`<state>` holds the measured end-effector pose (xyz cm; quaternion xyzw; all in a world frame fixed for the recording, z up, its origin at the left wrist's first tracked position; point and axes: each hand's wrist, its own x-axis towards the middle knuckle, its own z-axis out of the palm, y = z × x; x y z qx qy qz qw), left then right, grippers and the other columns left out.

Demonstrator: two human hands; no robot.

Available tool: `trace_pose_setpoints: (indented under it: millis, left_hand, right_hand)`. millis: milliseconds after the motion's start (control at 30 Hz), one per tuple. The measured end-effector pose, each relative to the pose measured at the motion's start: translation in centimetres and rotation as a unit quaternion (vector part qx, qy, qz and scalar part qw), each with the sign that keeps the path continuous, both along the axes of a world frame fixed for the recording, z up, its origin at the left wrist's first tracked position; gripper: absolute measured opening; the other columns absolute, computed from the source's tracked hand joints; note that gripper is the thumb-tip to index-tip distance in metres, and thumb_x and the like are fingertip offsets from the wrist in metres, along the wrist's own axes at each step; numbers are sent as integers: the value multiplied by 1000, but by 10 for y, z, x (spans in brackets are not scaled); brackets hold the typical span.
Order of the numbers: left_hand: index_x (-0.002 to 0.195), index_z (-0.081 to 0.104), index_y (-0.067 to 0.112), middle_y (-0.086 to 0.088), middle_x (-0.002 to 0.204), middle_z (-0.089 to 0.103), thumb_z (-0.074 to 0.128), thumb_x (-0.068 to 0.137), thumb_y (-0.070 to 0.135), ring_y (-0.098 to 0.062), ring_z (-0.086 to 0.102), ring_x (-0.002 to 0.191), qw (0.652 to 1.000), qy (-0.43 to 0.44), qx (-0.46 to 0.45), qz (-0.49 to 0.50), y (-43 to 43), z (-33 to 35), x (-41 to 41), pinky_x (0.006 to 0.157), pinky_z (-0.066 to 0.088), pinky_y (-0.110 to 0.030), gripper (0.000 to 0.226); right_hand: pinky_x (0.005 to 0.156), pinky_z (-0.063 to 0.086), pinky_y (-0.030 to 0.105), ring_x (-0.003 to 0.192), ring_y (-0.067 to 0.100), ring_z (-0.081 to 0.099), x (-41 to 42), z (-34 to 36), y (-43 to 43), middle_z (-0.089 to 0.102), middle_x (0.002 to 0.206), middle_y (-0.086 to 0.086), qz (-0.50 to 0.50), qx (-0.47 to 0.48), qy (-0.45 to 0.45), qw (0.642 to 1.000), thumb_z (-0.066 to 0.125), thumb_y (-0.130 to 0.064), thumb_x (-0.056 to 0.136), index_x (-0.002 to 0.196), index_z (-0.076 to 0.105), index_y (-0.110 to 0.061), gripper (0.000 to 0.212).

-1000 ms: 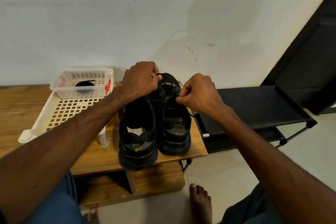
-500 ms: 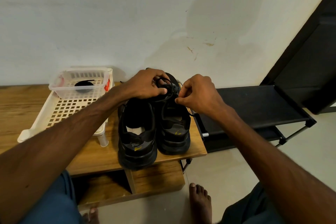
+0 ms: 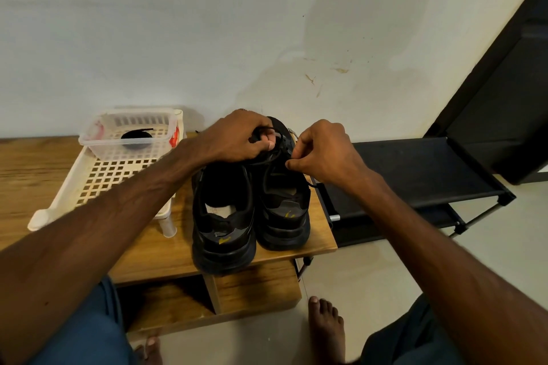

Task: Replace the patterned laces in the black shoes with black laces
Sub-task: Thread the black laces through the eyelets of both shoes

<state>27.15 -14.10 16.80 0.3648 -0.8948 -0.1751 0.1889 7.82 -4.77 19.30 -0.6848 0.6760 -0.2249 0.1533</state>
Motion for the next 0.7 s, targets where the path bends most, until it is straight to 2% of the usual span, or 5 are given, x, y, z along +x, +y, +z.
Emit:
trace_pose_setpoints:
  millis: [267, 400, 533, 633, 700]
  left_hand:
    - [98, 70, 31, 17, 91, 68, 69, 86, 34, -7, 62, 89, 997, -20, -54, 46, -5, 1, 3, 85, 55, -45, 12]
    - [127, 62, 37, 10, 124, 64, 67, 76, 42, -21, 47, 122, 996, -56, -55, 35, 1, 5, 5, 103, 40, -52, 51]
    - [132, 63, 27, 9, 129, 66, 63, 82, 32, -14, 55, 121, 997, 22, -65, -39, 10, 8, 1, 107, 37, -37, 50]
    - [131, 66, 23, 6, 128, 68, 61, 89, 25, -11, 57, 121, 993, 9, -78, -84, 13, 5, -4, 108, 32, -29, 43]
    - [127, 70, 18, 1, 127, 68, 60, 93, 17, -12, 54, 120, 993, -2, -74, -96, 13, 3, -7, 108, 24, -20, 35]
  right_hand:
    - [70, 61, 26, 66, 7, 69, 2, 2, 1, 73, 70, -4, -9, 4, 15, 1000, 83, -10, 79, 69, 77, -13, 12]
    - [68, 58, 24, 66, 5, 68, -2, 2, 2, 72, 72, -5, 1, 5, -3, 1000, 83, -17, 83, 76, 77, -17, 9]
    - [61, 50, 19, 66, 2, 66, -2, 4, 9, 71, 74, -8, 13, 8, -29, 999, 82, -43, 84, 85, 78, -17, 26]
    - [65, 59, 29, 71, 10, 70, 6, 1, 13, 73, 77, -1, -6, 18, -29, 999, 87, -56, 70, 85, 74, -13, 47]
    - [71, 61, 36, 76, 17, 70, 13, -5, 10, 72, 82, 0, -27, 4, 16, 999, 88, -53, 71, 89, 72, -14, 46]
